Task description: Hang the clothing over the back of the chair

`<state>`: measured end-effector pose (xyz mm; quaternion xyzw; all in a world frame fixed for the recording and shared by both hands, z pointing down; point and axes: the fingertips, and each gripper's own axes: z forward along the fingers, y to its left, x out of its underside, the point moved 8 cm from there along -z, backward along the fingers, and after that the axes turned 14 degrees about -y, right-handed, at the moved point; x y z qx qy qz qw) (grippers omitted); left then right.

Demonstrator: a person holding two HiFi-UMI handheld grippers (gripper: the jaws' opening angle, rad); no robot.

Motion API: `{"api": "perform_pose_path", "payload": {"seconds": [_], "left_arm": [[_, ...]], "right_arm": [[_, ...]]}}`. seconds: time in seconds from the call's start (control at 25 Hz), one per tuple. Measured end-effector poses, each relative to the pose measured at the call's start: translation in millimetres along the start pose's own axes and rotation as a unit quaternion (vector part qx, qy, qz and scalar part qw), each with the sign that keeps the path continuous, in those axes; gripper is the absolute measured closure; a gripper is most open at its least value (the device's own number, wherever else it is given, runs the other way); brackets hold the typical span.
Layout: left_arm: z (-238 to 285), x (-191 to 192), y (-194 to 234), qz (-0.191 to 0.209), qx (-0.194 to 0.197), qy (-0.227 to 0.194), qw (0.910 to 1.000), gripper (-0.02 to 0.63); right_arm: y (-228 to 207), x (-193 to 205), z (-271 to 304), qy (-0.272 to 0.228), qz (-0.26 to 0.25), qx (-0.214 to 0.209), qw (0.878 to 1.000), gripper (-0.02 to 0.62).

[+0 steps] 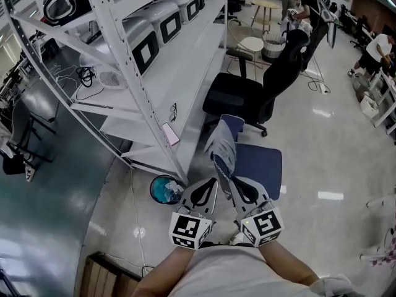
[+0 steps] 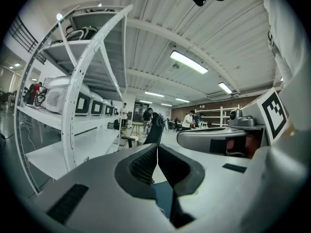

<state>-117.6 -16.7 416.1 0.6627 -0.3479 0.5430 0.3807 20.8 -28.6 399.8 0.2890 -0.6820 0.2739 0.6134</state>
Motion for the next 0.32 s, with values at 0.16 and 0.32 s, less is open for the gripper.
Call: {"api": "perform_pose_path", "payload": {"seconds": [0.16,0.32], "left_arm": [[2.5,-0.1,2.1,0.002,-0.007,0.0,1.0,0.594],[5.9,2.4,2.7,0.002,-0.008,0.001,1.0,0.594]], "right_arm": [[-4.0,0.3,1.8,-0.002,0.001,-0.003,1.0,0.578],[-7.5,3.2,4.0,-0.001,0.001,-0.006,1.0,0.577]]}}
